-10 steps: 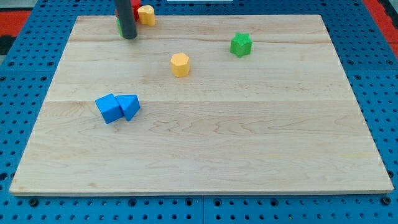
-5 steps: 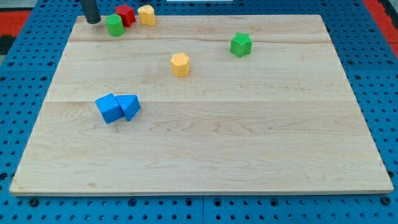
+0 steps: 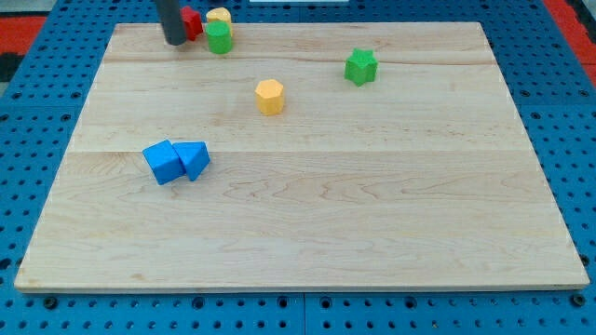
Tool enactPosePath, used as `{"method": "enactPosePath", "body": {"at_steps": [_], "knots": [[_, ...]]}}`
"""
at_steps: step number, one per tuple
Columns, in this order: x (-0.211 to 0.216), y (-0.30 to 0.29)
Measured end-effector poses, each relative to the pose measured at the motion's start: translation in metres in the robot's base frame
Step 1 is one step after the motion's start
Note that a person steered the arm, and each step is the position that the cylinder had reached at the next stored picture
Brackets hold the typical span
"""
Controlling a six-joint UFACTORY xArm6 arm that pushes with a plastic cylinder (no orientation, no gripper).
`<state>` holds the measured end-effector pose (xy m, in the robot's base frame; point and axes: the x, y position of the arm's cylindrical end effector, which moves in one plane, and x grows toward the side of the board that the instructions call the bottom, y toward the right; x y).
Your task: Push the green circle to the green star
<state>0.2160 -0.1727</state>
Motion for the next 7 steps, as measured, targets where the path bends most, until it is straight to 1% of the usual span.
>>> {"method": "enactPosePath", "body": {"at_steps": [1,2,3,4,5,6,7], "knots": [[-0.016,0.009],[0.008,0.054],[0.036,0.114],[0.043,0.163],[0.062,0.205],[0.071,0.235],[0.048,0.201]]}}
